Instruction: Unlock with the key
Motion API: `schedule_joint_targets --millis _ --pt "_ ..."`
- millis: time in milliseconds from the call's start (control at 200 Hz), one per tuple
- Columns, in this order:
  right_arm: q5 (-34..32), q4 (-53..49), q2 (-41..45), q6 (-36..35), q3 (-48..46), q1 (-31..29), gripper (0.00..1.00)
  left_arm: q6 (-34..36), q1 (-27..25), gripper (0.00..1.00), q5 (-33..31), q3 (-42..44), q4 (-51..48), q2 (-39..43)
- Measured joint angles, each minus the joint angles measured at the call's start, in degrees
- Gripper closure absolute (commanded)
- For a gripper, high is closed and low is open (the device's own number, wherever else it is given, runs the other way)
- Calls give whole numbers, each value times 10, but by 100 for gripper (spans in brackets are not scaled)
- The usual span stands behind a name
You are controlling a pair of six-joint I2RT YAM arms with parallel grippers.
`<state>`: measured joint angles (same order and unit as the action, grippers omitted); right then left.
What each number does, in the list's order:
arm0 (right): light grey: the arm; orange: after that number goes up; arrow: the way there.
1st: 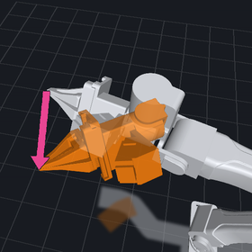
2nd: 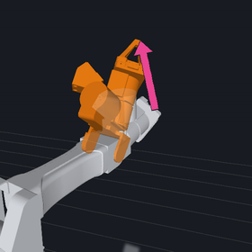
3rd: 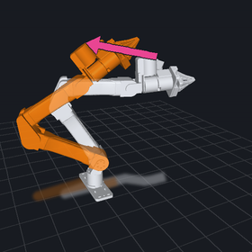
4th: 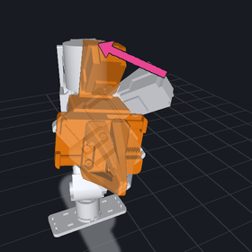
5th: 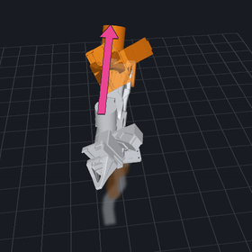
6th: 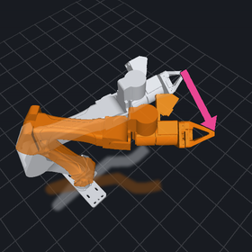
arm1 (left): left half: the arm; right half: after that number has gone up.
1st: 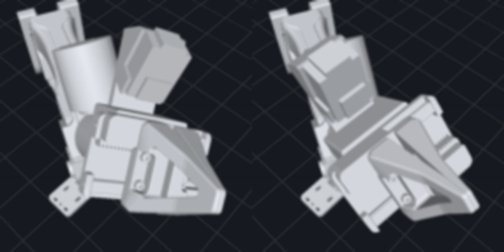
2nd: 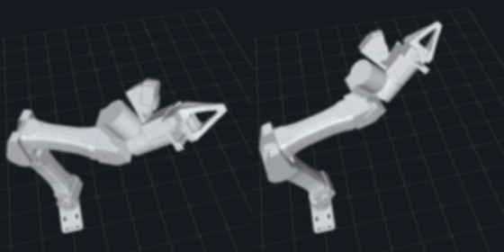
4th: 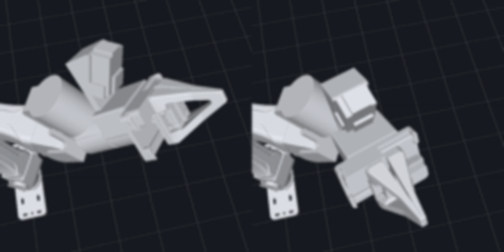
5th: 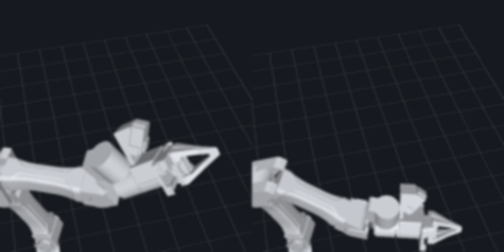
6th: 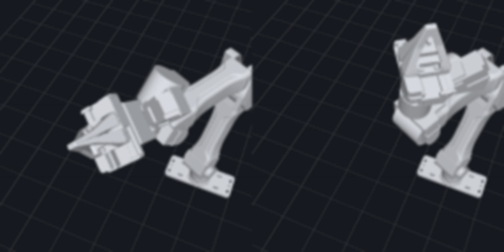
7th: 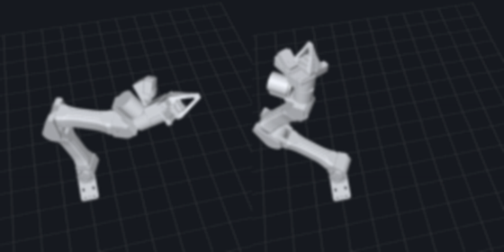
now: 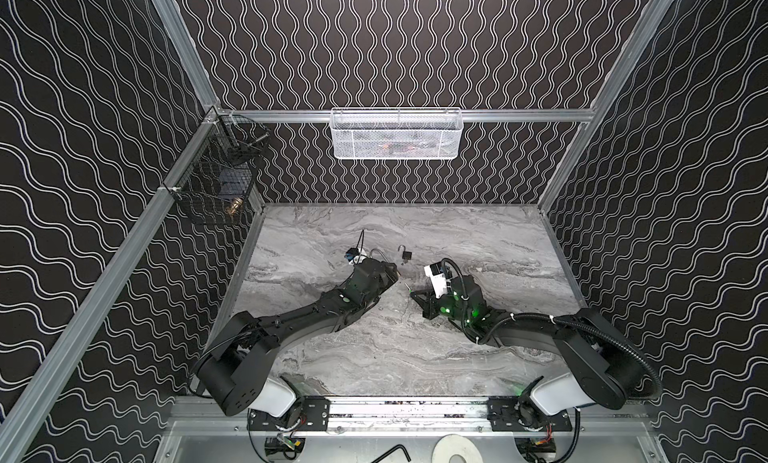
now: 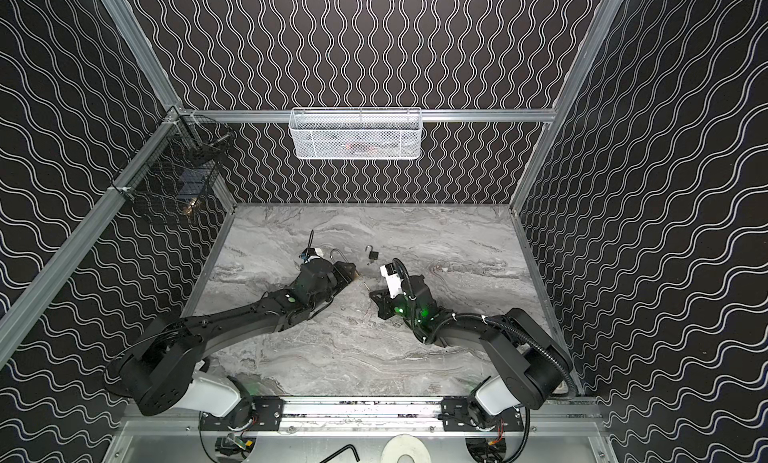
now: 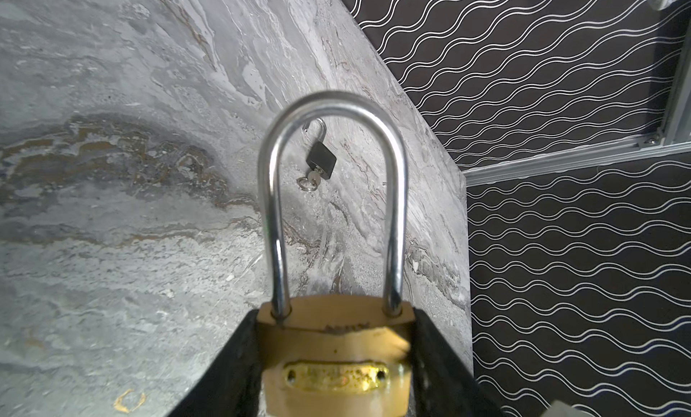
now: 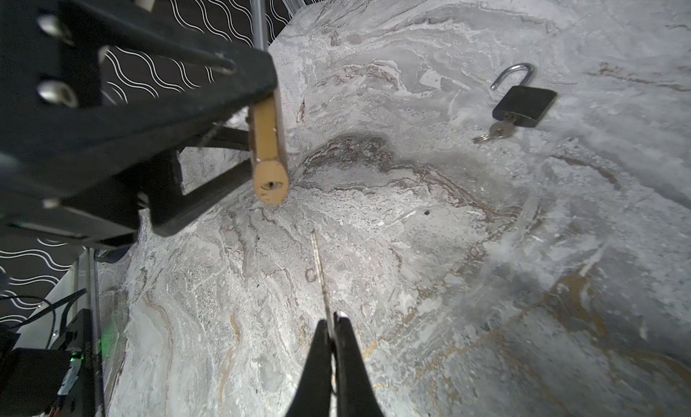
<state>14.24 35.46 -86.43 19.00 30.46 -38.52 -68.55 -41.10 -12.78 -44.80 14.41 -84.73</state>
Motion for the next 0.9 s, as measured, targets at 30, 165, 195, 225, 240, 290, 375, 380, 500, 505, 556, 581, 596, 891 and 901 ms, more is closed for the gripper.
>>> schedule_joint_targets --millis 30,165,195,225,240,290,375,380,500,505,556,581,596,891,901 --pt "0 0 0 0 0 0 100 0 -1 66 0 -1 1 -4" --pt "2 0 -2 0 2 -3 100 0 -7 67 2 -1 16 -24" --pt "3 -1 -3 0 3 -3 100 0 -8 67 2 -1 17 -28" --pt "3 -1 -4 -1 4 -3 100 0 -9 67 2 -1 19 -31" --pt "4 -1 -5 -1 4 -3 100 0 -10 67 2 -1 21 -32" --pt "7 -2 -6 -1 5 -3 100 0 -12 67 2 -2 25 -35" --pt "10 -4 -8 -1 8 -3 100 0 -14 67 3 -5 31 -40" --pt "10 -4 -9 -1 8 -3 100 0 -14 67 3 -5 31 -40" --pt "11 -4 -12 -1 12 -4 100 0 -16 67 4 -6 37 -42" --pt "11 -4 -12 -1 12 -4 100 0 -16 67 4 -6 37 -42" --pt "11 -4 -14 -1 12 -4 100 0 -16 67 5 -7 38 -42" --pt "11 -5 -15 -1 13 -4 100 0 -16 67 5 -7 38 -43" --pt "11 -5 -15 -1 13 -4 100 0 -16 67 6 -8 38 -43" --pt "11 -5 -21 0 16 -3 100 0 -16 67 11 -9 39 -47" --pt "11 -5 -21 0 16 -3 100 0 -16 67 11 -9 39 -47"
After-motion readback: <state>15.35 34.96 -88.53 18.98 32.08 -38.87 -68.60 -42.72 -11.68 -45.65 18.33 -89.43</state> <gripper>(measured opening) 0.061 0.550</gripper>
